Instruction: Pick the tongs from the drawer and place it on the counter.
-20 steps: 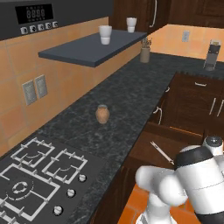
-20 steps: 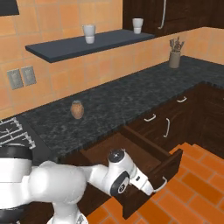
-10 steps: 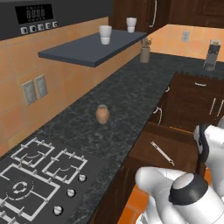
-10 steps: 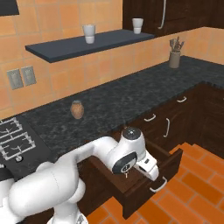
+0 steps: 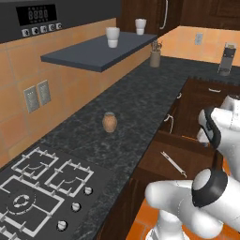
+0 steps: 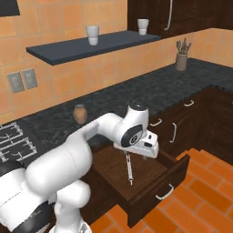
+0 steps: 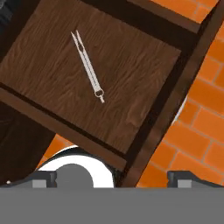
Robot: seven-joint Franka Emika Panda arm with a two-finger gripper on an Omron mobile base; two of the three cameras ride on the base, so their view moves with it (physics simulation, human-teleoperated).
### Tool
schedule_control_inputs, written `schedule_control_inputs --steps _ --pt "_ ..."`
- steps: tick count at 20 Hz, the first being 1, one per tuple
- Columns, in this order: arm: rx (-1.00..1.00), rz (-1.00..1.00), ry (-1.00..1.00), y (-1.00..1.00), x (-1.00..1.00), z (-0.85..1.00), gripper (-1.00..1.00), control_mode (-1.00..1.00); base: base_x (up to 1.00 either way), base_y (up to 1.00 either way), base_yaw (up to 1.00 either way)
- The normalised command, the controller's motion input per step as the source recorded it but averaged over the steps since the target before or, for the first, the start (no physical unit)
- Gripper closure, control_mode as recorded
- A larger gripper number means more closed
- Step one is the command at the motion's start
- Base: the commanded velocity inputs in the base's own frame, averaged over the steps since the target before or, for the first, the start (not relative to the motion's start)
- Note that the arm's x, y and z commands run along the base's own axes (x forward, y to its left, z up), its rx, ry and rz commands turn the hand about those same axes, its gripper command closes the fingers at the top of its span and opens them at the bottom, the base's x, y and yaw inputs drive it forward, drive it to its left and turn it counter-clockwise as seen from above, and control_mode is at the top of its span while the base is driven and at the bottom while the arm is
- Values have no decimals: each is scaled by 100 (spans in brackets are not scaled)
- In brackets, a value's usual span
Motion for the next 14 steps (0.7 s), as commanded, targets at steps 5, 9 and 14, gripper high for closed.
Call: schedule_control_inputs --steps 5,9,14 --pt "-3 22 0 94 35 -72 -100 -100 0 0 0" --pt "1 26 7 32 48 -64 -100 -100 0 0 0" --pt "0 13 2 0 65 -45 -100 -100 0 0 0"
